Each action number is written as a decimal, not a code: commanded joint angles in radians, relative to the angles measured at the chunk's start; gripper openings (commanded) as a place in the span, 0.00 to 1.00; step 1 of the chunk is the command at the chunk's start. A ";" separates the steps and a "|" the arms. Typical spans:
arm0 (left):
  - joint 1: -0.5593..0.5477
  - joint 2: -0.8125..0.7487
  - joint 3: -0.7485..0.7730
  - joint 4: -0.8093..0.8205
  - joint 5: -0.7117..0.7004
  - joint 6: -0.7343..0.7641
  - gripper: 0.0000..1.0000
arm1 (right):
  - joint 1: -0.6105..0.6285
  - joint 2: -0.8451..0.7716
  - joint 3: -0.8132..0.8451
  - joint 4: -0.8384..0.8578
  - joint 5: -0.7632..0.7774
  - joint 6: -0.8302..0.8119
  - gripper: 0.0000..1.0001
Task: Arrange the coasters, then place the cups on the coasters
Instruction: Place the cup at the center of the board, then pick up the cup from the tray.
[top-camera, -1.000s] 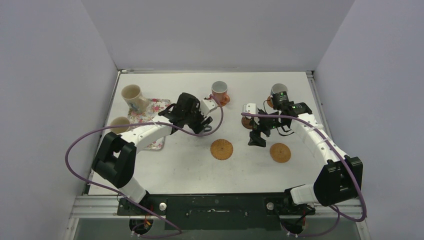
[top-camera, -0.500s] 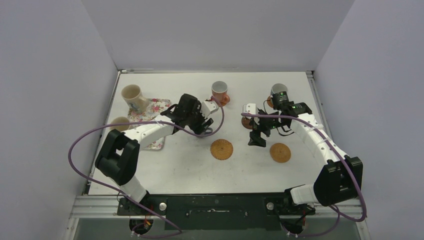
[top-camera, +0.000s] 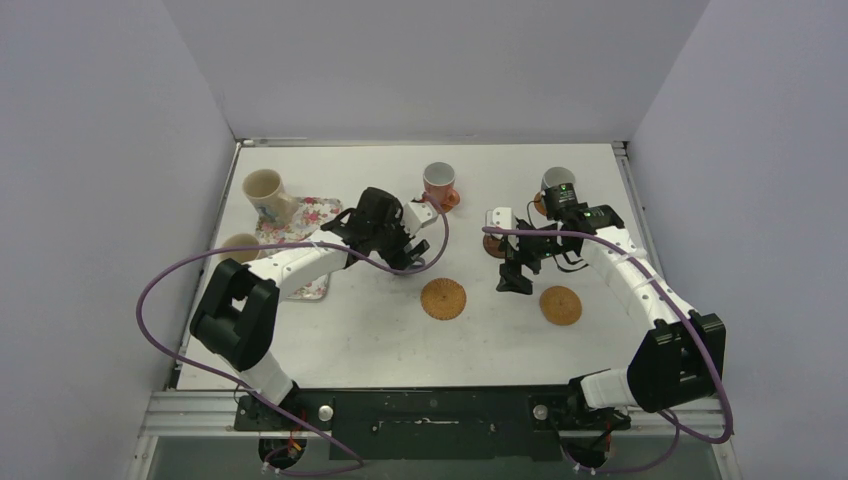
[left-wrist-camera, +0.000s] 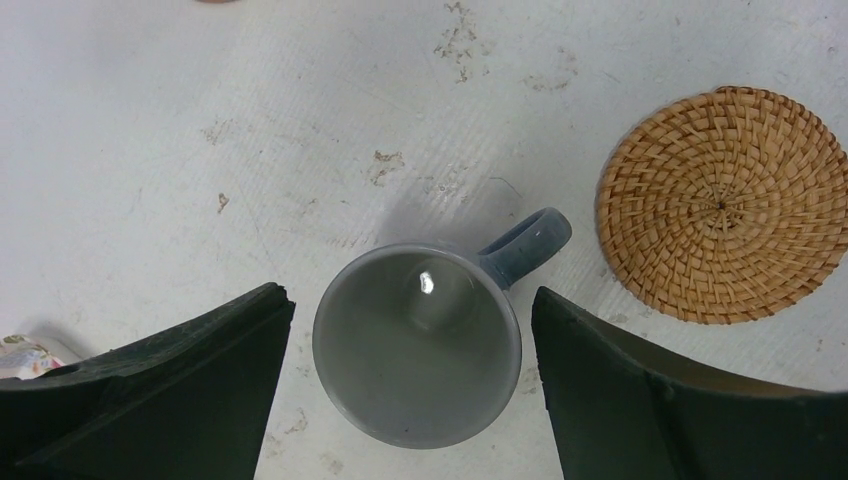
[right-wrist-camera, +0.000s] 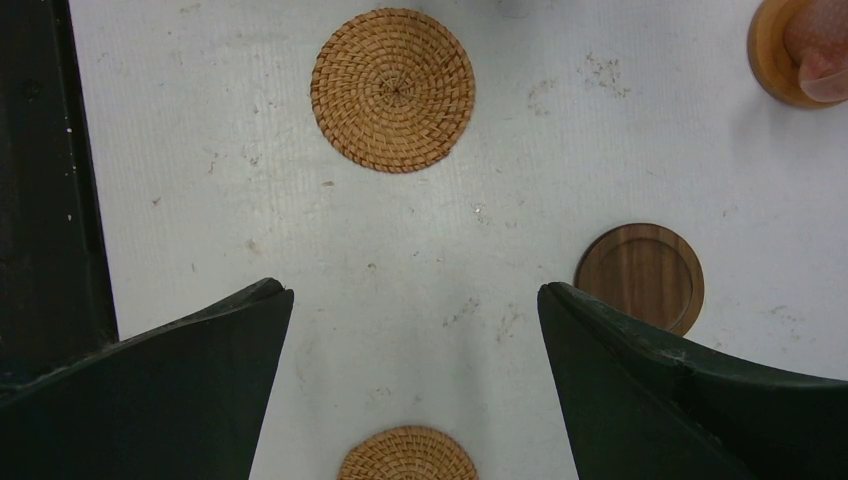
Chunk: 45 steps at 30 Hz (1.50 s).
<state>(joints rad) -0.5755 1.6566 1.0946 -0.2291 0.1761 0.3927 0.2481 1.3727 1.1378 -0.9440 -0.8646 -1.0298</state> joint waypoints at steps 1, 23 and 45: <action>-0.006 -0.037 0.011 0.042 0.016 0.008 0.92 | -0.006 0.006 0.003 0.001 -0.044 -0.021 1.00; 0.514 -0.583 -0.273 0.075 0.233 -0.127 0.97 | 0.141 0.142 0.103 0.417 0.032 0.368 1.00; 0.727 -0.752 -0.608 0.272 0.287 -0.084 0.97 | 0.336 0.391 0.062 0.787 0.218 0.633 0.93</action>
<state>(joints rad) 0.1459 0.9199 0.4885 -0.0273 0.4053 0.2928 0.5724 1.7931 1.2221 -0.2745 -0.6846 -0.4442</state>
